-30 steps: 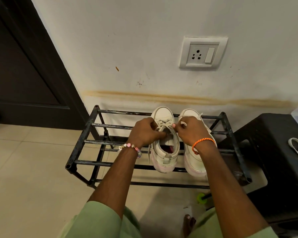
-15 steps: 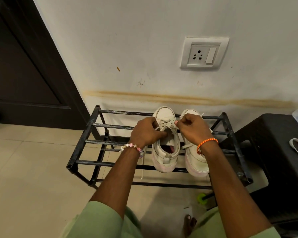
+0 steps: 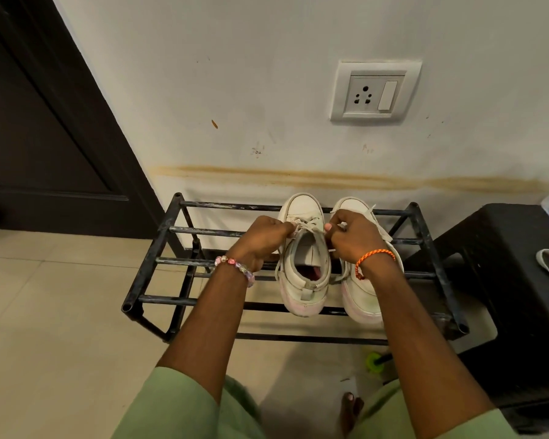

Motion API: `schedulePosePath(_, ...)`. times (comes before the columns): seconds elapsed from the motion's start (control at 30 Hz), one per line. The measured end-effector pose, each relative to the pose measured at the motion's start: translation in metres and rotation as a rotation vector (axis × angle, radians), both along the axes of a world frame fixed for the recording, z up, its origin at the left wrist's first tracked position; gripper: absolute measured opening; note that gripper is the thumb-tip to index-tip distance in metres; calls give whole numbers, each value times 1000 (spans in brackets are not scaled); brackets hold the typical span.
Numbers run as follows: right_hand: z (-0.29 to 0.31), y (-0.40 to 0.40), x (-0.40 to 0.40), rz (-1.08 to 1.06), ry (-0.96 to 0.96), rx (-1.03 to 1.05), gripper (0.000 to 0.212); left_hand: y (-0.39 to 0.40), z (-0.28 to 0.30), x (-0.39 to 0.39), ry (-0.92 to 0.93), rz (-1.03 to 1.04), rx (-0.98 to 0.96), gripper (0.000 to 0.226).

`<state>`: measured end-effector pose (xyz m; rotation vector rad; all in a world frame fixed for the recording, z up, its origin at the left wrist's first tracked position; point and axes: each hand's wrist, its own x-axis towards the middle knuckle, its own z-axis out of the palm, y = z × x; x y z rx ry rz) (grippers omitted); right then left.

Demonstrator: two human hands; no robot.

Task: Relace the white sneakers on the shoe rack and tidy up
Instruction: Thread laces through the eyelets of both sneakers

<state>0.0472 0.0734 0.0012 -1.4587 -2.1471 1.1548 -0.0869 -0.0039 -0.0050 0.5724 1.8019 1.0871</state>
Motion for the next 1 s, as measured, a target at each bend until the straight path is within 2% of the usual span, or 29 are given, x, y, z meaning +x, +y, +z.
schedulePosePath(0.1,-7,2,2,-66,98,-73,27,0,0,0,-57,52,-1,23)
schedulePosePath(0.33,-21,6,3,-140,136,-74,25,-3,3,2,-145,120,28,26)
schedulePosePath(0.47,-12,-2,2,-158,112,-62,19,-2,4,3,-36,114,6,27)
schedulePosePath(0.57,6,-10,5,-154,73,-50,30,-10,8,4,87,123,-13,28)
schedulePosePath(0.63,25,-10,8,-172,114,-153,33,-14,17,2,109,133,-5,19)
schedulePosePath(0.7,49,-5,9,-186,153,-278,28,-17,41,-1,182,75,-6,9)
schedulePosePath(0.73,63,-3,10,-175,150,-309,25,-18,58,-3,192,47,20,12)
schedulePosePath(1.0,184,1,11,-47,224,-239,11,-9,190,-4,-110,-123,122,27)
